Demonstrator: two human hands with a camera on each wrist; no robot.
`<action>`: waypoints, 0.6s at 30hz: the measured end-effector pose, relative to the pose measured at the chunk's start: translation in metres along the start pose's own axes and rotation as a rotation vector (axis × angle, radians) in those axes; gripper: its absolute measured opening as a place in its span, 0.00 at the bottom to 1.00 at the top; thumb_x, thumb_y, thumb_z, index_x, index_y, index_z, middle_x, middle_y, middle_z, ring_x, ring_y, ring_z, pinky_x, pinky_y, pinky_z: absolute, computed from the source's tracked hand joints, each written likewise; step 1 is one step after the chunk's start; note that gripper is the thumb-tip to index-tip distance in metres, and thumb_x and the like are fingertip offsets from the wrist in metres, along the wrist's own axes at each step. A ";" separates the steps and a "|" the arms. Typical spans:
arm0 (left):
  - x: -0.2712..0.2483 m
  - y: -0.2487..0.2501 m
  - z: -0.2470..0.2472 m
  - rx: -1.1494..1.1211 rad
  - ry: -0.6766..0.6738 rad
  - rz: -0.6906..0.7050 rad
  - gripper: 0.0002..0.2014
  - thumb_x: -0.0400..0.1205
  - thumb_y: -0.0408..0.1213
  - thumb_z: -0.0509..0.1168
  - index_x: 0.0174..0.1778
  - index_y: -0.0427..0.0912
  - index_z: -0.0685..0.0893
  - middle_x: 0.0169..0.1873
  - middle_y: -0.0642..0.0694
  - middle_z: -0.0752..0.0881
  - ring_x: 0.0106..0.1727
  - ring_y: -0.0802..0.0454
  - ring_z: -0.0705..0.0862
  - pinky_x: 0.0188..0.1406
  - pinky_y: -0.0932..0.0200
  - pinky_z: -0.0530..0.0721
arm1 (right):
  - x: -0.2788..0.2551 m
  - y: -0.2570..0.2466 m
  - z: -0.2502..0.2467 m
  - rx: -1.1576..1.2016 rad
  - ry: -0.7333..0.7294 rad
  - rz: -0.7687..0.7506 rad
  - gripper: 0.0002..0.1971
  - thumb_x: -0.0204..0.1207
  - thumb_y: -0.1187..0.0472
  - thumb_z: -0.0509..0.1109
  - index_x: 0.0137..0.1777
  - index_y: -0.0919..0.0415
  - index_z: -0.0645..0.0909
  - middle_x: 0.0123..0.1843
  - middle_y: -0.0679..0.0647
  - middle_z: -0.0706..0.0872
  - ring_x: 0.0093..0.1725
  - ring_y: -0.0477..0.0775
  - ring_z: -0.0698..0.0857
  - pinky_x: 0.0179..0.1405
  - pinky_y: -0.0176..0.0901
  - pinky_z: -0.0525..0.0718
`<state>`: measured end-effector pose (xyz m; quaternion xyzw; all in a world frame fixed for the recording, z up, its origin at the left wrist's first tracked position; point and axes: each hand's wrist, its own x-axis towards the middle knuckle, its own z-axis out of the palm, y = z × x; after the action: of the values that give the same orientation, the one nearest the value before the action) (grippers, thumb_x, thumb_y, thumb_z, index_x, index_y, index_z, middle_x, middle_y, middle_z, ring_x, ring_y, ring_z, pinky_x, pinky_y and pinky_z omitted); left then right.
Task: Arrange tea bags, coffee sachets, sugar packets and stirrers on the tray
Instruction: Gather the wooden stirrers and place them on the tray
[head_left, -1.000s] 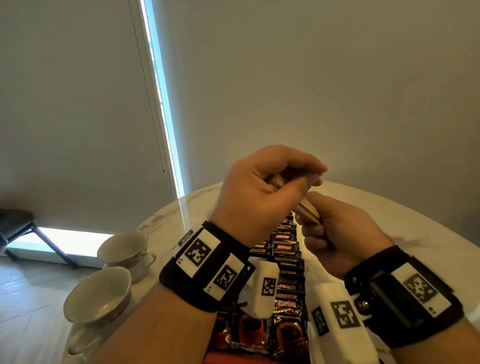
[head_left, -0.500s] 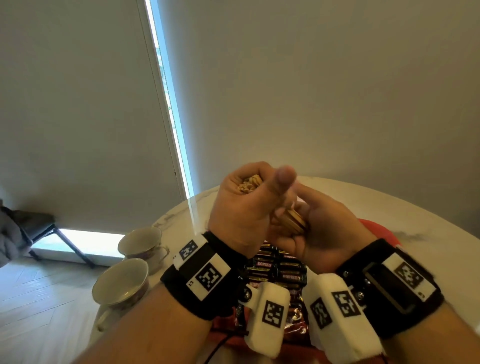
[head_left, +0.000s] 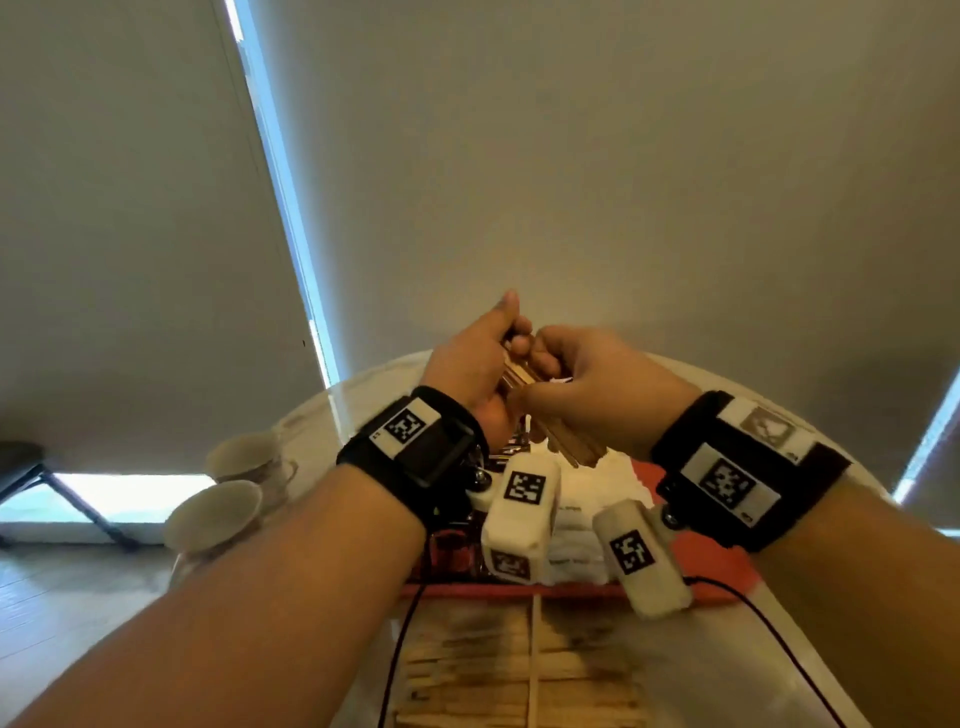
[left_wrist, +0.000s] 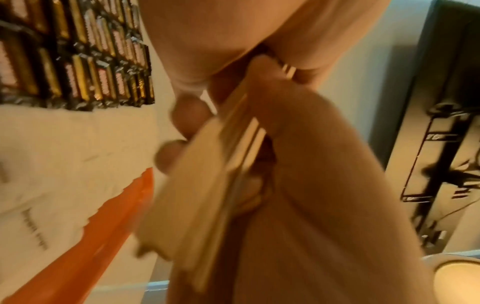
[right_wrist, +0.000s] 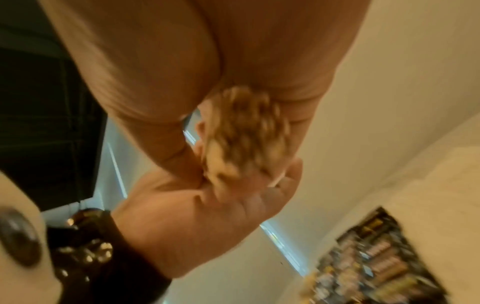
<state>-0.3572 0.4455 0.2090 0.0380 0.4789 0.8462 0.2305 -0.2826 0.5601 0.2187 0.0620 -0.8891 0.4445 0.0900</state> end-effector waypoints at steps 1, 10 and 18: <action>0.006 -0.007 0.002 0.000 0.017 -0.022 0.18 0.87 0.53 0.70 0.38 0.44 0.81 0.24 0.49 0.77 0.24 0.50 0.81 0.24 0.58 0.85 | -0.003 0.003 -0.001 0.012 -0.003 0.023 0.05 0.78 0.61 0.74 0.49 0.58 0.81 0.34 0.54 0.89 0.28 0.50 0.88 0.25 0.44 0.86; 0.007 -0.051 0.029 0.428 0.035 -0.164 0.23 0.87 0.55 0.70 0.67 0.40 0.79 0.60 0.36 0.87 0.57 0.36 0.90 0.53 0.41 0.93 | -0.025 0.065 -0.023 -0.099 0.206 0.448 0.08 0.81 0.57 0.70 0.44 0.60 0.81 0.31 0.57 0.89 0.25 0.55 0.83 0.22 0.41 0.80; 0.008 -0.095 0.053 0.905 -0.120 -0.365 0.14 0.92 0.28 0.57 0.70 0.26 0.80 0.51 0.34 0.83 0.46 0.35 0.87 0.53 0.38 0.90 | -0.034 0.114 -0.026 -0.485 0.022 0.721 0.09 0.86 0.55 0.68 0.48 0.60 0.82 0.35 0.52 0.81 0.31 0.49 0.79 0.23 0.35 0.75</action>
<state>-0.3152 0.5320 0.1573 0.0986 0.7832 0.4955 0.3624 -0.2680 0.6501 0.1375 -0.2799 -0.9317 0.2262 -0.0497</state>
